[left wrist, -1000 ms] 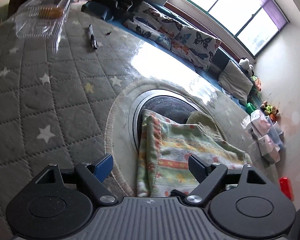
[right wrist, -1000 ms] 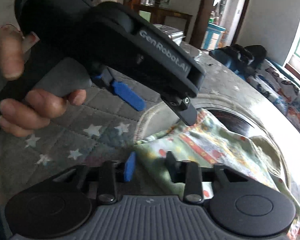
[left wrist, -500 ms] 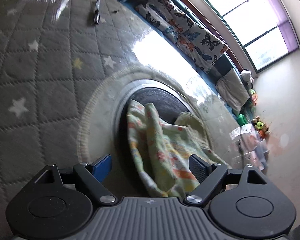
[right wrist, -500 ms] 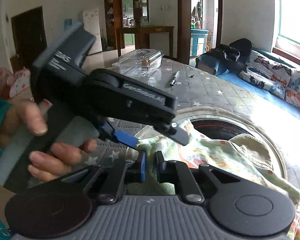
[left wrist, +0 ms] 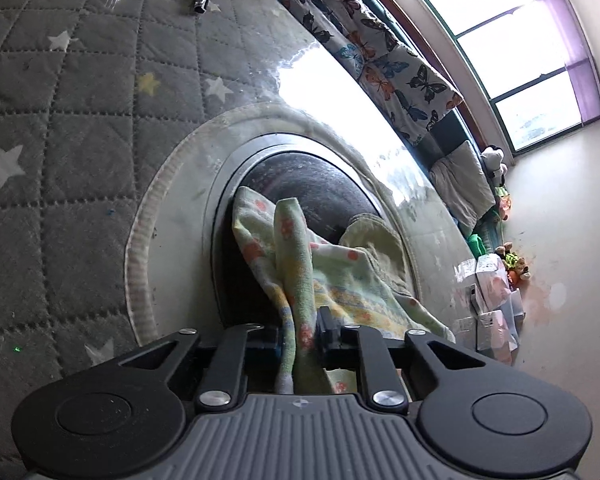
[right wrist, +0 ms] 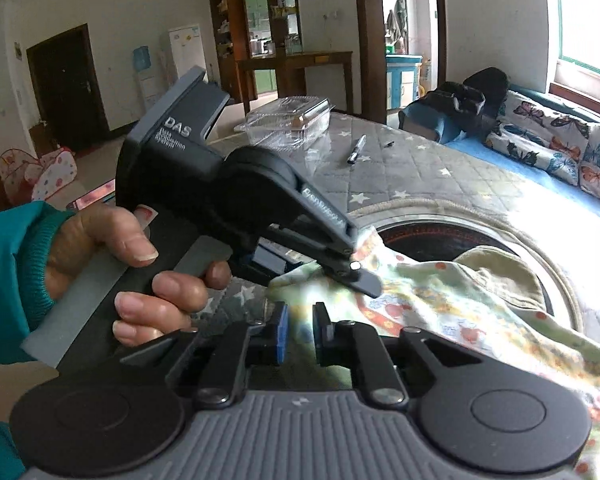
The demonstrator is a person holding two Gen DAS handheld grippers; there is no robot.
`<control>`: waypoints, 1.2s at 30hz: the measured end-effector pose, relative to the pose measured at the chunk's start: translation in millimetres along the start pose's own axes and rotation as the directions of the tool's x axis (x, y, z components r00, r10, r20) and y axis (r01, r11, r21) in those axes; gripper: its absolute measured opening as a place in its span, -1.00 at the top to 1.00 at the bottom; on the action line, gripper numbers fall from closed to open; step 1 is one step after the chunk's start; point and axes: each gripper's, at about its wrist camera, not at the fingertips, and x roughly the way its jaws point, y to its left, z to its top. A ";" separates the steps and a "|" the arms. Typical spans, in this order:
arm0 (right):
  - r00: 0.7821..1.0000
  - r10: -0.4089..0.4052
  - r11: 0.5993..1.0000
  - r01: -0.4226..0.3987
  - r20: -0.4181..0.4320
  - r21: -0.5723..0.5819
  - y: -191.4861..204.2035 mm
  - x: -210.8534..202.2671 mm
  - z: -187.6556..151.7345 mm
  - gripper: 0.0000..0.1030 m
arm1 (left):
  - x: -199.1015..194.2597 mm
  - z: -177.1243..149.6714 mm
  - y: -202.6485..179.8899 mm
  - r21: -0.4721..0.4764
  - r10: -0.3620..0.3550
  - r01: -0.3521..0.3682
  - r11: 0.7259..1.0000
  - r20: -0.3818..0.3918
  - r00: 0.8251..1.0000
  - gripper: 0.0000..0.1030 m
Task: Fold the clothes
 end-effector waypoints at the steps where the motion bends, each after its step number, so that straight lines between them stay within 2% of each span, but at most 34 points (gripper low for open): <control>1: 1.000 -0.013 1.000 0.013 0.004 0.008 -4.2 -3.2 -0.3 0.71 | 0.4 -0.1 0.5 0.000 0.003 -0.003 1.000 -0.001 1.000 0.68; 5: 0.995 -0.100 0.994 0.100 0.008 0.050 -26.8 -17.0 -4.8 0.69 | 0.9 -0.7 2.3 0.002 0.007 -0.007 1.000 -0.003 1.000 0.68; 8: 0.979 -0.203 0.974 0.202 -0.003 0.105 -54.4 -27.0 -12.5 0.57 | 0.9 -1.7 1.7 0.015 0.013 -0.013 1.000 -0.001 1.000 0.68; 9: 0.969 -0.246 0.962 0.245 -0.010 0.125 -65.7 -29.4 -16.0 0.48 | 0.8 -2.1 1.0 0.021 0.016 -0.016 1.000 0.000 1.000 0.68; 12: 0.934 -0.356 0.912 0.356 -0.038 0.205 -102.9 -36.9 -27.7 0.45 | 1.1 -3.1 -0.9 0.039 0.028 -0.028 0.999 0.002 1.000 0.68; 17: 0.880 -0.467 0.823 0.469 -0.086 0.321 -155.3 -43.8 -47.2 0.32 | 3.1 -3.6 -1.9 0.054 0.045 -0.044 0.998 -0.007 0.999 0.66; 18: 0.871 -0.483 0.808 0.484 -0.093 0.337 -163.0 -43.8 -51.0 0.23 | 3.3 -3.4 -1.7 0.053 0.044 -0.044 0.998 -0.008 0.999 0.66; 19: 0.868 -0.487 0.797 0.487 -0.098 0.357 -169.2 -44.0 -54.5 0.16 | 3.4 -3.3 -1.9 0.051 0.046 -0.046 0.998 -0.010 0.999 0.66; 24: 0.872 -0.476 0.759 0.475 -0.118 0.445 -192.8 -41.0 -68.7 0.15 | 4.1 -3.1 -4.2 0.062 0.057 -0.056 0.996 -0.011 0.998 0.65; 27: 0.888 -0.446 0.756 0.439 -0.109 0.485 -197.7 -36.3 -71.8 0.15 | 4.5 -2.5 -4.6 0.063 0.057 -0.056 0.996 -0.014 0.998 0.65; 30: 0.888 -0.449 0.760 0.438 -0.100 0.481 -195.3 -30.5 -71.2 0.16 | 4.4 -2.9 -4.7 0.073 0.054 -0.053 0.996 -0.013 0.998 0.66; 32: 0.888 -0.450 0.762 0.438 -0.098 0.477 -194.3 -27.5 -70.2 0.34 | 4.4 -4.0 -6.5 0.090 0.059 -0.058 0.994 -0.006 0.998 0.66; 34: 0.893 -0.440 0.767 0.428 -0.095 0.478 -189.5 -26.4 -67.7 0.68 | 4.3 -5.8 -10.6 0.119 0.067 -0.067 0.991 0.007 0.998 0.67; 36: 0.894 -0.439 0.771 0.426 -0.089 0.474 -185.3 -26.8 -66.0 0.78 | 3.6 -7.5 -15.5 0.154 0.073 -0.076 0.985 0.024 0.997 0.67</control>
